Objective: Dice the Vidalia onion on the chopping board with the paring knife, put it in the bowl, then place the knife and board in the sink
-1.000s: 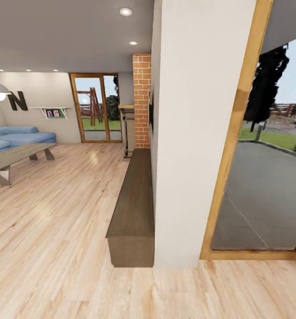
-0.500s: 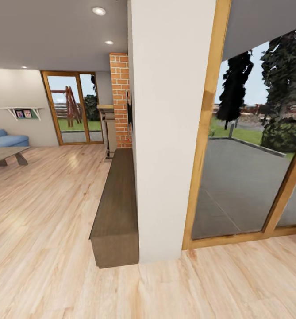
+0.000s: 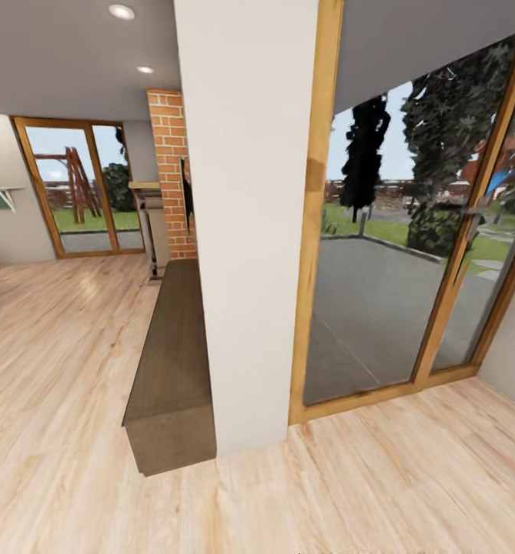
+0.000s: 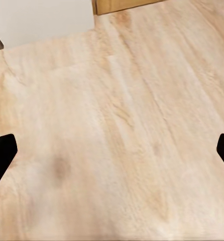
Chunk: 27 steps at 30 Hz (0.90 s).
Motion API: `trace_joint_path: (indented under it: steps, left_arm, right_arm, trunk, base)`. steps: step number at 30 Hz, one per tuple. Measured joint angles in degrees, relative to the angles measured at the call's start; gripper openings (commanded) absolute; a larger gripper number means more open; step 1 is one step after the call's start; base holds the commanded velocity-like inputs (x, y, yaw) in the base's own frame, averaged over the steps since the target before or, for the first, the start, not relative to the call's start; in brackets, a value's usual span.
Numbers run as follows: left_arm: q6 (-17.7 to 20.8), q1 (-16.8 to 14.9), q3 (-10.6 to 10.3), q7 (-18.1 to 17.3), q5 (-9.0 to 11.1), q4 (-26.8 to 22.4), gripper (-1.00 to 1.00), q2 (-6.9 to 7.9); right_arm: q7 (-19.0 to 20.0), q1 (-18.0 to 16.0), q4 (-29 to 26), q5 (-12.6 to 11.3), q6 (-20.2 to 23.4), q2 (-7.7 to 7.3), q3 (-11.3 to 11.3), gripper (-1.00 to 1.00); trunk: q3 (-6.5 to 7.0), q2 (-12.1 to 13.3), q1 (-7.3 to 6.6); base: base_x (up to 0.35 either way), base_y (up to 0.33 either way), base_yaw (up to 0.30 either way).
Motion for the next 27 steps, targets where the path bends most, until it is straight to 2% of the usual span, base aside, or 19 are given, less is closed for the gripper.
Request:
trace_joint_path:
  steps: [27]
  left_arm:
    - [0.0,0.0,0.0,0.0,0.0,0.0,1.00,0.00]
  right_arm:
    - [0.0,0.0,0.0,0.0,0.0,-0.09,0.0,1.00]
  trunk:
    - [0.00,0.0,0.00]
  base:
    - [0.000,0.000,-0.281]
